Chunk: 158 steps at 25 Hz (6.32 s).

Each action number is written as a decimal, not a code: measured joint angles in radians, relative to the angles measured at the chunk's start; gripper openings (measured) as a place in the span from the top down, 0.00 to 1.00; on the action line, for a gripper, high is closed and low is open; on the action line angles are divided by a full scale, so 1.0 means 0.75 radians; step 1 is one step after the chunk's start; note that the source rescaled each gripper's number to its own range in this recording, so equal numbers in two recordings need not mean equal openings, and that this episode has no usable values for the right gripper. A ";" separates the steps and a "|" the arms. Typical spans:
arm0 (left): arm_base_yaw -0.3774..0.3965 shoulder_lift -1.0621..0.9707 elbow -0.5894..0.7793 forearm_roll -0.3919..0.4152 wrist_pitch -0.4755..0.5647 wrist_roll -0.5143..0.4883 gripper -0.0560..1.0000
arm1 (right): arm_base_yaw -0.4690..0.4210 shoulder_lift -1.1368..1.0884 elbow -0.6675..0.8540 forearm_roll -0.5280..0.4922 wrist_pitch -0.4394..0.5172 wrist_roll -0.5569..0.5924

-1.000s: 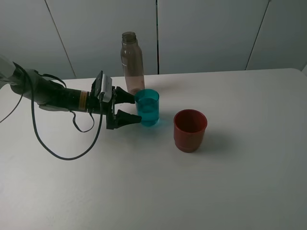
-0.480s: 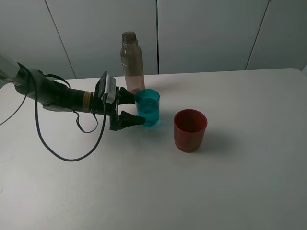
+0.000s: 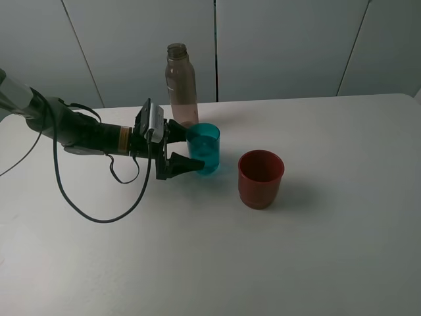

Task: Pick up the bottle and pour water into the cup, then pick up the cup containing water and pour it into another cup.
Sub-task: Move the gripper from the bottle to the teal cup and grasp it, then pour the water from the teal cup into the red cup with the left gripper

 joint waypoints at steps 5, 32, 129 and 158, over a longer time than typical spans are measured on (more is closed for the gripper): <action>-0.014 0.000 0.000 -0.032 0.019 0.022 0.00 | 0.000 0.000 0.000 0.000 0.000 0.000; -0.086 0.019 -0.009 -0.194 0.120 0.093 0.00 | 0.000 0.000 0.000 0.000 0.000 0.000; -0.288 -0.178 -0.181 -0.264 0.404 0.022 0.92 | 0.000 0.000 0.000 0.000 0.000 0.000; -0.410 -0.278 -0.181 -0.134 0.652 0.266 0.92 | 0.000 0.000 0.000 0.000 0.000 0.000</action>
